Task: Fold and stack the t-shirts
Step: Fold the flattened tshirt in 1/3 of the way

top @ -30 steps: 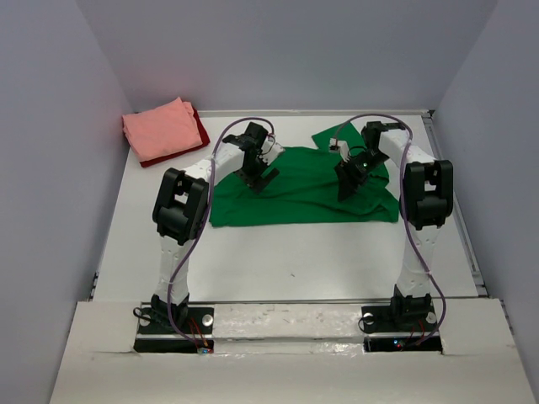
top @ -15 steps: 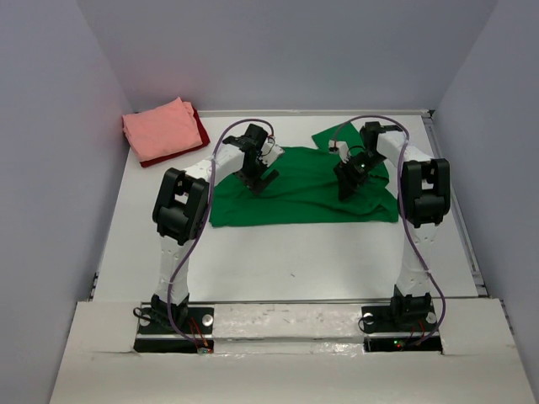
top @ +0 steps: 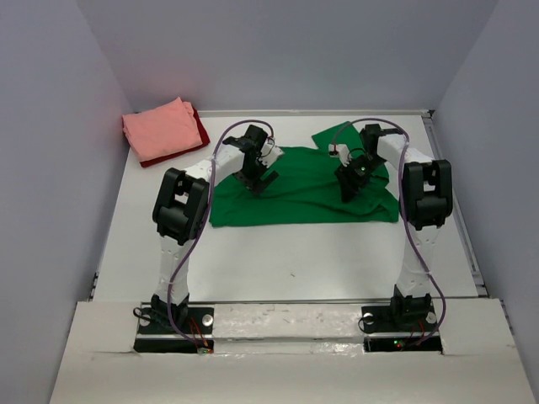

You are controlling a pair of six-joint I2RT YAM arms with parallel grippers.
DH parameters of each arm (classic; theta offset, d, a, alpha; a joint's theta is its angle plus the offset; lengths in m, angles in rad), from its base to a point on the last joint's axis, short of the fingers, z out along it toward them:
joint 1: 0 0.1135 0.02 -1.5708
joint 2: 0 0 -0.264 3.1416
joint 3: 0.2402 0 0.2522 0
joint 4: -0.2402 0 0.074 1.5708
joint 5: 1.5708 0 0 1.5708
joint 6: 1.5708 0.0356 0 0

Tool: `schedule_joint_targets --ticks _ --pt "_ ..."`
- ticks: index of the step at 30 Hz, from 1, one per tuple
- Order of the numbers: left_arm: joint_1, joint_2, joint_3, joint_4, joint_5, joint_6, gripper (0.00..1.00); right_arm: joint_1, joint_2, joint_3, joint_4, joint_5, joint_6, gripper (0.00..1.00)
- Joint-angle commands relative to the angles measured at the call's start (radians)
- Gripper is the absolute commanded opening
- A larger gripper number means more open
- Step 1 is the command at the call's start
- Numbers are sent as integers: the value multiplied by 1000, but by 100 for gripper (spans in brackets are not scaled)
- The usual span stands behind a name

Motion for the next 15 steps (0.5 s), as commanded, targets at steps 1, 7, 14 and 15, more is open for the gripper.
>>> schedule_joint_targets --ticks 1,7,14,15 --pt "-6 -47 -6 -7 6 10 99 5 -73 -47 27 34 -5 57" --pt "-6 -49 -3 -7 9 10 99 5 -92 -98 52 41 3 52" --pt "-8 -50 1 -11 11 12 99 5 -84 -72 58 32 22 18" --pt "-6 -49 0 -12 11 12 99 5 -80 -66 59 28 25 3"
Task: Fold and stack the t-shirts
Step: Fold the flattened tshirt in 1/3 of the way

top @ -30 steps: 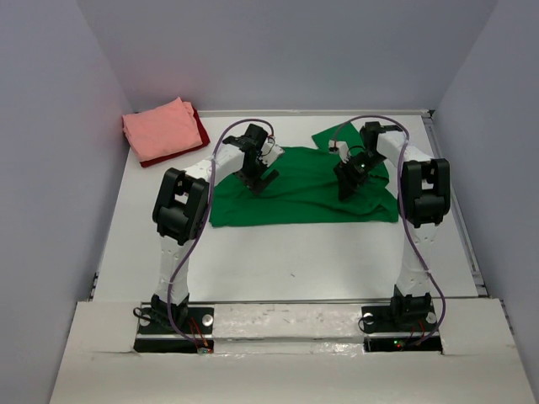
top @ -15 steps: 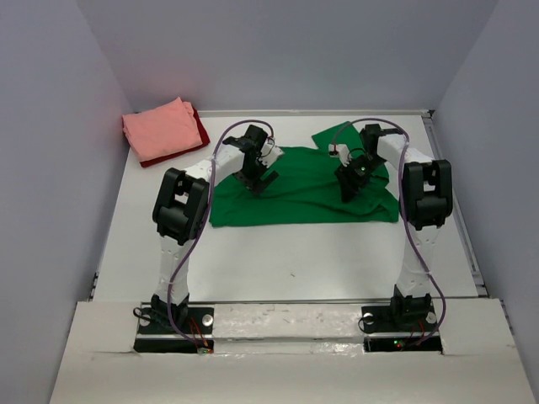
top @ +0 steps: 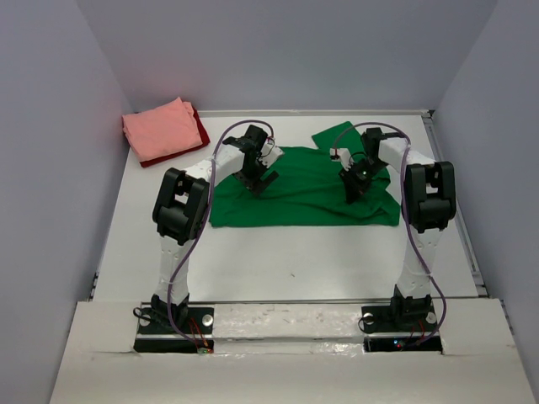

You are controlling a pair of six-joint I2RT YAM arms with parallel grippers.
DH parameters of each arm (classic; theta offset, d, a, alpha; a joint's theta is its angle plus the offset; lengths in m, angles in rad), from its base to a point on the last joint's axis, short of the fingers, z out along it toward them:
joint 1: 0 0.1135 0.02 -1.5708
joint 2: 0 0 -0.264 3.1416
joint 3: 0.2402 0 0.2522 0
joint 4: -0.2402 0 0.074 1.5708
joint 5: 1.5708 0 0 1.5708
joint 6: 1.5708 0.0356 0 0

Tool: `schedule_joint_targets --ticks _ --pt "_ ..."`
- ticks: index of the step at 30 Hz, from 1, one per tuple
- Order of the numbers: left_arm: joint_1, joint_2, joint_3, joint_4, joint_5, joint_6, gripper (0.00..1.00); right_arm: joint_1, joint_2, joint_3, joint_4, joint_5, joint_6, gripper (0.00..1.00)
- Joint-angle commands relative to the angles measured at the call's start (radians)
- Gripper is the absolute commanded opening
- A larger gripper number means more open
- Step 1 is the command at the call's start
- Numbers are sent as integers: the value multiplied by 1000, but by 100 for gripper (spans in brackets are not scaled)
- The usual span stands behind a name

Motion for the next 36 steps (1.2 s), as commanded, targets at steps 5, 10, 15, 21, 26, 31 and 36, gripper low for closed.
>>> schedule_joint_targets --ticks 5,10,15,21,26,31,36 --pt "-6 -52 -1 -10 8 15 99 5 -24 64 18 -18 24 0" --pt "-6 -49 5 -13 11 15 99 5 -36 115 9 -43 33 0" --pt "-6 -46 9 -14 14 13 99 5 -49 163 -4 -49 43 0" --pt "-6 -52 0 -11 15 15 99 5 -44 178 -13 -40 37 0" --pt "-6 -49 -4 -10 18 13 99 5 -52 158 7 -18 46 0" --pt "-8 -46 3 -16 21 10 99 5 -43 152 -2 0 50 36" --pt "-8 -44 8 -17 22 12 99 5 -90 155 7 -32 64 50"
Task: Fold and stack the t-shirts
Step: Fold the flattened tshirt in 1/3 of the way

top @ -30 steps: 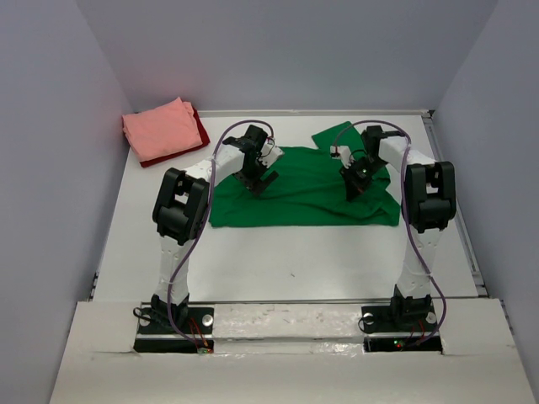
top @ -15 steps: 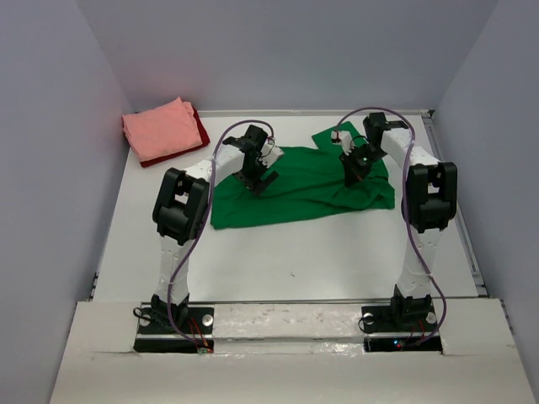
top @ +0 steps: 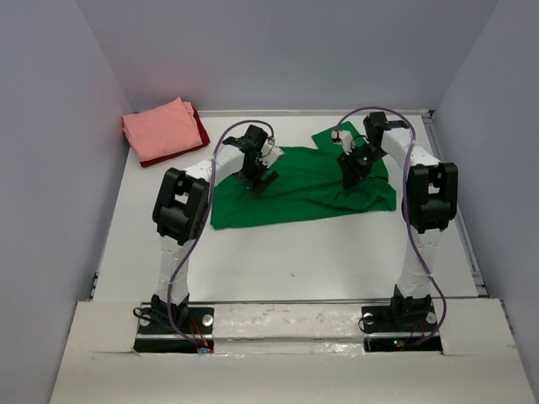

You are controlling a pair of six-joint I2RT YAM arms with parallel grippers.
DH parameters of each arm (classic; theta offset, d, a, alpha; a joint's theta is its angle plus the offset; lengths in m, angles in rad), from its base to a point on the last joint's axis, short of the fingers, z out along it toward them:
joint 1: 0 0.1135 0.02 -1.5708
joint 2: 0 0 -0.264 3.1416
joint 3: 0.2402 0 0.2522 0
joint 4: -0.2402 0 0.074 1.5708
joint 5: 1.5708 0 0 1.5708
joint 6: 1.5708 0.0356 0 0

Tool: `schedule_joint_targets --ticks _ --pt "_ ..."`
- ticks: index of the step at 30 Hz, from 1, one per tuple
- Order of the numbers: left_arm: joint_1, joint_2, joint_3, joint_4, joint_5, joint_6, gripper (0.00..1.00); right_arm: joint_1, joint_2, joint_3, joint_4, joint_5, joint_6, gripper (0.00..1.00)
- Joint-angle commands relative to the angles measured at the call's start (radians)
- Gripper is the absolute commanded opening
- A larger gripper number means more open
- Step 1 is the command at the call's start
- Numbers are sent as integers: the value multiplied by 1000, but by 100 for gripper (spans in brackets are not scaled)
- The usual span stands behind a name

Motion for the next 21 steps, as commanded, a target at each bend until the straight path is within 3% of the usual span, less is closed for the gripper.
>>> schedule_joint_targets --ticks 1,6,12,21 --pt "-9 -43 11 -18 14 7 99 5 -90 17 1 -43 18 51" --pt "-12 -43 9 -20 13 7 99 5 -88 51 -60 -85 7 50" --pt "-14 -38 9 -20 16 9 99 5 -104 3 -77 -105 -1 44" --pt "-17 -35 11 -18 17 9 99 14 -101 -51 -95 -114 -7 43"
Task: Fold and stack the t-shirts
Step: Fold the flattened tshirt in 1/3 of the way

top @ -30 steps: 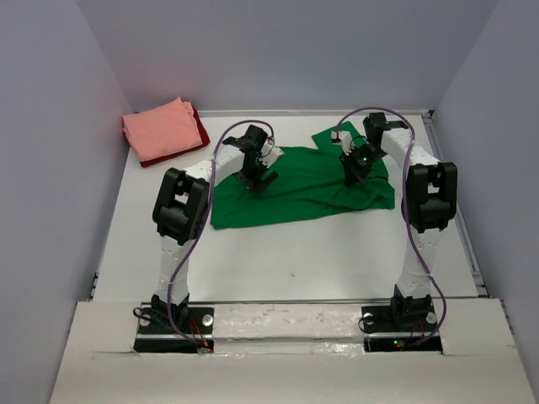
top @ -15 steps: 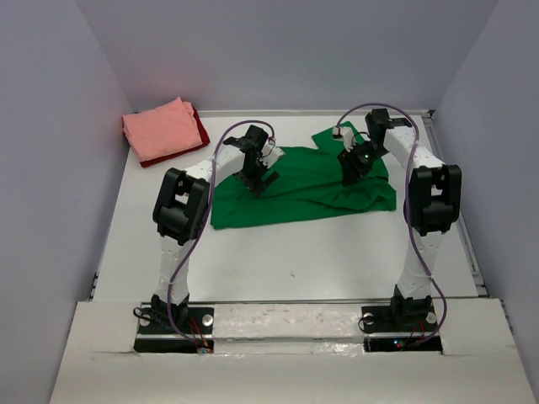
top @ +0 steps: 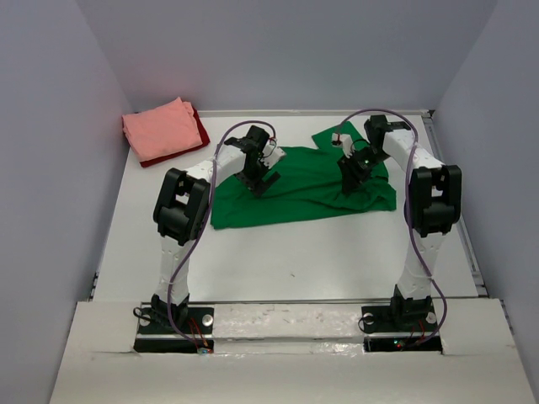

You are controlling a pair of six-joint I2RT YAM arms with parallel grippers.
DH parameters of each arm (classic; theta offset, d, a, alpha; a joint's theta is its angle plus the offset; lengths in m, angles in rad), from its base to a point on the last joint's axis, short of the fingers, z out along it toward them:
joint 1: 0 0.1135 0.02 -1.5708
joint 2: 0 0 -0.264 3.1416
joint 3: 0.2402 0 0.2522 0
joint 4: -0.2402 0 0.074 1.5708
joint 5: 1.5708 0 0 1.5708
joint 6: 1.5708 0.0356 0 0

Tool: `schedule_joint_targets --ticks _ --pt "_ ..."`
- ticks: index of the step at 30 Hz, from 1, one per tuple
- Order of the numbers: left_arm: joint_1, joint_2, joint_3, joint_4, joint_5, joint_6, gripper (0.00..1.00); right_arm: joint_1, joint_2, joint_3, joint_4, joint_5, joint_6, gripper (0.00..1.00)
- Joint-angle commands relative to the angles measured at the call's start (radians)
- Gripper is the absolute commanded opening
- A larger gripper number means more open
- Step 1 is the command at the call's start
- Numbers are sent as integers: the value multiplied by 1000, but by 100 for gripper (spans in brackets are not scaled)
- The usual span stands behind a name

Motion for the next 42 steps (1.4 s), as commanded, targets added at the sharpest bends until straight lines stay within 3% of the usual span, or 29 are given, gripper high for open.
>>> schedule_joint_targets --ticks 1,27,42 --pt "-5 -35 8 -17 12 10 99 11 -43 -9 -32 -36 -10 43" --pt "-5 -37 -12 -9 9 14 99 11 86 -3 4 -42 -24 42" --pt "-6 -17 11 -20 18 14 99 21 131 88 12 -42 -16 42"
